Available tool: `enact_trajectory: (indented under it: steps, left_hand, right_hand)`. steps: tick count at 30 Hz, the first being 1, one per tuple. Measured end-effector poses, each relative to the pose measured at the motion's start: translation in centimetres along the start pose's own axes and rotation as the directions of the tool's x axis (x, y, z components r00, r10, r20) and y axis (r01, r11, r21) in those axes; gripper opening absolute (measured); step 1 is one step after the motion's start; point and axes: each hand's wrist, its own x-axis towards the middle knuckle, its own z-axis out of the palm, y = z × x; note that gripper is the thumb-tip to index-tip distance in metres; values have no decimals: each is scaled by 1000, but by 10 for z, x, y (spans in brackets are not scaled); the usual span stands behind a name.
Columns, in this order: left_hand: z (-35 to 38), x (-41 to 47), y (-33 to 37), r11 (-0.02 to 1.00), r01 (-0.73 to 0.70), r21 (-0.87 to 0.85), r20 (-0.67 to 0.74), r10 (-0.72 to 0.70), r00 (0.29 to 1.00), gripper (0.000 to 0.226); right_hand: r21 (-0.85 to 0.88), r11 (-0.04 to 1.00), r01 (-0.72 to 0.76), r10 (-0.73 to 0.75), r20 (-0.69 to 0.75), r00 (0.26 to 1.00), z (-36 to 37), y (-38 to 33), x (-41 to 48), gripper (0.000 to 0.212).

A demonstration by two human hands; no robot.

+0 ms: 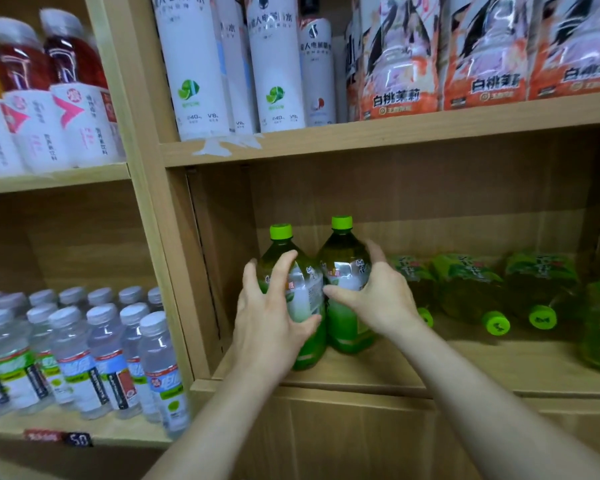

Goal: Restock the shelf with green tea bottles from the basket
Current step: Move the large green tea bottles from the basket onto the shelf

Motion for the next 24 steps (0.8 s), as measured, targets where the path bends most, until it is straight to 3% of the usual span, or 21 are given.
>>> enact_trajectory:
  steps: [3, 9, 13, 19, 24]
  left_hand:
    - [8, 18, -1, 997, 57, 45, -10, -57, 998, 94]
    - [33, 65, -5, 965, 166, 203, 127, -194, 973, 95]
    - [36, 90, -17, 903, 62, 425, 153, -139, 978, 103]
    - [51, 118, -34, 894, 24, 448, 144, -98, 985, 94]
    - [67, 147, -45, 782, 17, 623, 107, -107, 989, 97]
  right_hand:
    - [-95, 995, -25, 24, -10, 1000, -17, 5, 7, 98]
    - [164, 986, -5, -22, 159, 987, -48, 35, 10, 99]
    - [212, 977, 6, -38, 147, 988, -39, 37, 11, 86]
    - [329, 944, -2, -38, 115, 993, -21, 46, 20, 80]
    - [393, 919, 10, -58, 113, 992, -17, 52, 26, 75]
